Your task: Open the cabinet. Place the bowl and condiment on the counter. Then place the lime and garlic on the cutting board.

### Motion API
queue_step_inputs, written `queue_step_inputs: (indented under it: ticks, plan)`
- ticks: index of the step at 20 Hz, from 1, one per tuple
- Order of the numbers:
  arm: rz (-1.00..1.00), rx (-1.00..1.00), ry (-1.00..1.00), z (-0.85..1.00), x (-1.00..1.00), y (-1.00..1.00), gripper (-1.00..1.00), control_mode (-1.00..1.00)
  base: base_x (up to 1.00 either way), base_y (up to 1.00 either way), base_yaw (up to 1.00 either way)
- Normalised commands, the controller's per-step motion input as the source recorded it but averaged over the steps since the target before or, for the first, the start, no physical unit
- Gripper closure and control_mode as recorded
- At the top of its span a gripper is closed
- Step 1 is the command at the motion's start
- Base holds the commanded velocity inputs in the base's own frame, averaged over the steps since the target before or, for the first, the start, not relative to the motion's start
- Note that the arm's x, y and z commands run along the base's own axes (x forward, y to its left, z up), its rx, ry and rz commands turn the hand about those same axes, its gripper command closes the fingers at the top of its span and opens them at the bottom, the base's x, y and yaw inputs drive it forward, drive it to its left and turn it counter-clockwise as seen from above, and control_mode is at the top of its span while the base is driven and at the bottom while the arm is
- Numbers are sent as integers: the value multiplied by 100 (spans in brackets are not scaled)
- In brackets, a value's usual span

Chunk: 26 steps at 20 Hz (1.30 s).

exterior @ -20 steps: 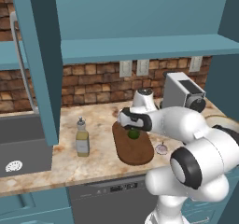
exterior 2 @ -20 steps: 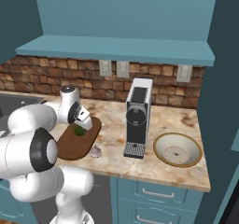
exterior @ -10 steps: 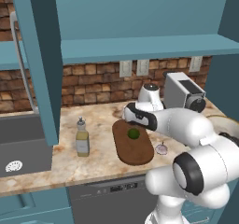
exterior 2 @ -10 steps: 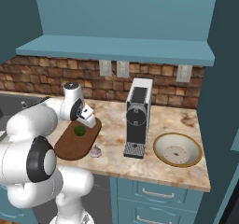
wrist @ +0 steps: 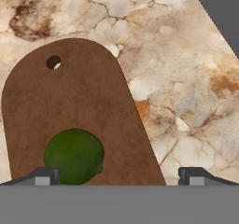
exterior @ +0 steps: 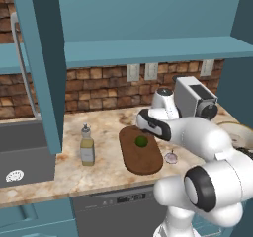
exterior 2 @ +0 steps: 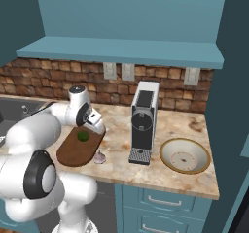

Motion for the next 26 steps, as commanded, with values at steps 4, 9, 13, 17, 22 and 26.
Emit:
queue_step_inputs:
  ticks: [4,9,13,17,22,26]
  plan:
    - [0,-2,0,1,-37,-46,-100,-100,0,0,0]
    - [0,0,0,0,-54,-48,-100,-100,0,0,0]
    - [0,0,0,-7,-59,-44,-100,-100,0,0,0]
    - [0,0,0,-12,-37,-28,-100,-100,0,0,0]
    - [0,0,1,-2,-8,0,-100,-100,0,0,0]
    - [1,0,1,-4,0,0,-100,-100,0,0,0]
